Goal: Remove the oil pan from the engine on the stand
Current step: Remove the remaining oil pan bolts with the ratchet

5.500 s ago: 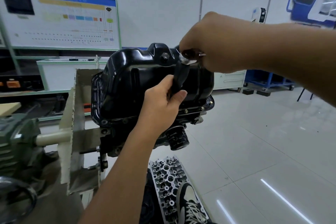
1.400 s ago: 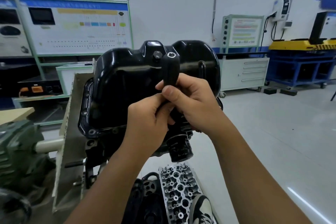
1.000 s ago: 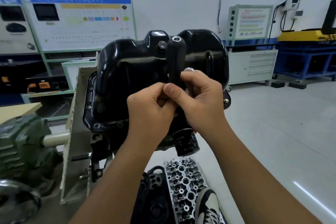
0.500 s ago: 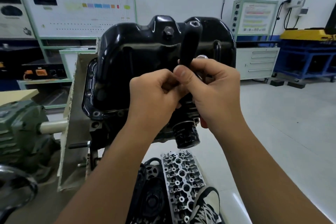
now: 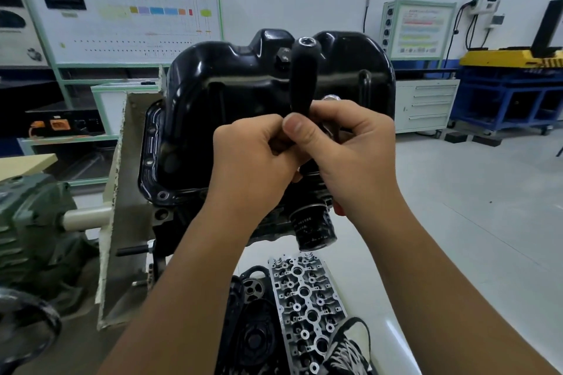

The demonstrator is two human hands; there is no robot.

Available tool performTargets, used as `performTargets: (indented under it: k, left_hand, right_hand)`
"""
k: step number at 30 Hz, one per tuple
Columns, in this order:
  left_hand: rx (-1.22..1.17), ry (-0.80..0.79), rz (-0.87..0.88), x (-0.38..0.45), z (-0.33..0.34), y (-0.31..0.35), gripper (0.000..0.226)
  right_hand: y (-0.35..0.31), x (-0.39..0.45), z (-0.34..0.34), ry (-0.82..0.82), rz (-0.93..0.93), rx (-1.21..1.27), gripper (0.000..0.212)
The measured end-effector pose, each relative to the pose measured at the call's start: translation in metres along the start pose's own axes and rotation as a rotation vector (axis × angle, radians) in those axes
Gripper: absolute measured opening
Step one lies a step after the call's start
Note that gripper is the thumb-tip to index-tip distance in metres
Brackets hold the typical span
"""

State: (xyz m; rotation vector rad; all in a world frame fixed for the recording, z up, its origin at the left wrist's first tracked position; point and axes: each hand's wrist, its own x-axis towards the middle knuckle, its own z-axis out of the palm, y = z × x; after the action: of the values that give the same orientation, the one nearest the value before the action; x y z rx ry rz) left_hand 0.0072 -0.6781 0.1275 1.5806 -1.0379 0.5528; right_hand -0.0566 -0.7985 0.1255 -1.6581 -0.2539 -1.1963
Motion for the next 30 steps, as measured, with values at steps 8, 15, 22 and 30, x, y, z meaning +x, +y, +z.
performTargets:
  k: [8,15,22,30]
  left_hand:
    - [-0.030,-0.166,0.080,0.003,-0.014,-0.004,0.016]
    - [0.023,-0.086,0.096,0.001,-0.009,-0.001,0.023]
    - [-0.003,-0.084,0.027,0.003,-0.011,-0.001,0.021]
    - [-0.145,-0.226,-0.023,0.007,-0.027,0.002,0.021]
  right_hand:
    - [-0.002,-0.002,0.000,-0.137,0.041,0.110,0.011]
    - [0.005,-0.007,0.003,-0.011,0.018,0.057,0.016]
    - [-0.003,0.000,0.001,-0.101,0.041,0.025,0.022]
    - [-0.009,0.011,-0.007,-0.187,-0.046,-0.148,0.014]
